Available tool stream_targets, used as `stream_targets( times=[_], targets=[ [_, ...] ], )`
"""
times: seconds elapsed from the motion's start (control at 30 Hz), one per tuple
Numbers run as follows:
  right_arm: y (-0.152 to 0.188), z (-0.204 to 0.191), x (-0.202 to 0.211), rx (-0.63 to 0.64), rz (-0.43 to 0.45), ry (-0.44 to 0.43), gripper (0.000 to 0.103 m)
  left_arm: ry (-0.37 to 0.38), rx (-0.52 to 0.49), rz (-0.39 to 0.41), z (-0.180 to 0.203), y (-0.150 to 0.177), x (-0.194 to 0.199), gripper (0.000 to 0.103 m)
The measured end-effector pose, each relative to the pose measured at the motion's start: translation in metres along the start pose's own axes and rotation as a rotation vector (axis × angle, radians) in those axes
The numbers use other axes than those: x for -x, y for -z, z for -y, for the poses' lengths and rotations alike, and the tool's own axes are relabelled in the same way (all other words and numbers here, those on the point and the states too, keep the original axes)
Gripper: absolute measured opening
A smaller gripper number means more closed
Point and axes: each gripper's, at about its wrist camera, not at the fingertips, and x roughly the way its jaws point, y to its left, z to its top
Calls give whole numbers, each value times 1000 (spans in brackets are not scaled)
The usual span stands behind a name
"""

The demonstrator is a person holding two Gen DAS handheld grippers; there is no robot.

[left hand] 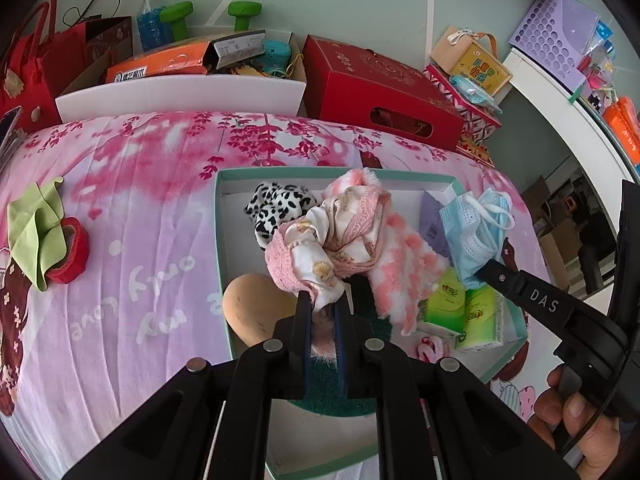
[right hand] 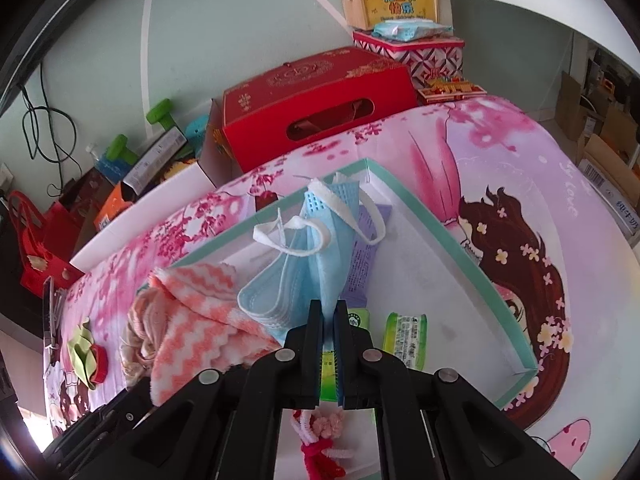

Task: Organize soft objects
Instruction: 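Open both tools to drop the scrunchie and blue mask into the tray, then move both tools back over the green cloth and red ring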

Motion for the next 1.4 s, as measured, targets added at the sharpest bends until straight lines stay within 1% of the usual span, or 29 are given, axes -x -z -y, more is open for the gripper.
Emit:
stream_targets(
  times=[0.13, 0.23, 0.37, 0.47, 0.53, 0.57, 0.6, 0.63, 0.7, 0.83, 0.9, 0.93, 0.97, 1.0, 1.07, 1.1, 1.13, 1.17, 1.2, 1.33, 1.37, 1.4],
  targets=[
    [2, 4, -8, -19, -19, 10, 7, -12, 5, -17, -3, 0, -9, 10],
    [1, 4, -7, -21, -13, 17, 8, -23, 15, -39, -7, 2, -18, 11],
    [0, 3, -5, -19, -13, 32, 9, -13, 38, -50, -12, 3, -19, 12],
    [-1, 2, -2, -12, -14, 41, 9, -16, 49, -56, -14, 1, -17, 18],
    [-2, 3, 1, -14, -14, 45, 11, -16, 59, -67, -16, 1, -14, 26],
    [-3, 3, 2, -12, -14, 47, 17, -16, 61, -71, -16, 1, -13, 29],
    [-3, 3, 4, -11, -13, 49, 25, -16, 62, -73, -16, -1, -11, 35],
    [-4, 3, 6, -7, -11, 56, 29, -18, 63, -72, -16, -1, -8, 39],
    [-4, 1, 9, 7, -12, 75, 42, -28, 63, -69, -16, -3, -3, 44],
    [-6, -1, 17, 24, -5, 90, 50, -40, 65, -59, -17, -8, 9, 57],
    [-7, -2, 21, 30, 0, 91, 56, -56, 67, -47, -20, -10, 15, 62],
    [-7, -2, 22, 35, 0, 94, 57, -61, 69, -42, -22, -11, 18, 68],
    [-7, -3, 23, 42, -1, 98, 61, -66, 75, -36, -24, -12, 21, 71],
    [-7, -4, 23, 49, -3, 102, 68, -73, 83, -31, -27, -14, 23, 73],
    [-7, -6, 24, 63, -2, 111, 72, -95, 100, -22, -34, -16, 27, 74],
    [-7, -6, 24, 68, -2, 114, 73, -107, 108, -17, -37, -17, 28, 76],
    [-7, -7, 24, 72, -3, 116, 74, -119, 115, -14, -40, -18, 29, 81],
    [-7, -7, 24, 74, -4, 116, 79, -132, 121, -12, -43, -18, 30, 83],
    [-7, -8, 24, 77, -5, 116, 83, -150, 124, -8, -47, -19, 32, 84],
    [-7, -10, 23, 99, -11, 126, 92, -202, 126, -2, -57, -19, 33, 85],
    [-7, -11, 22, 106, -12, 131, 95, -211, 130, -1, -59, -19, 33, 86],
    [-7, -12, 22, 111, -11, 134, 98, -216, 133, -1, -61, -19, 33, 91]
  ],
)
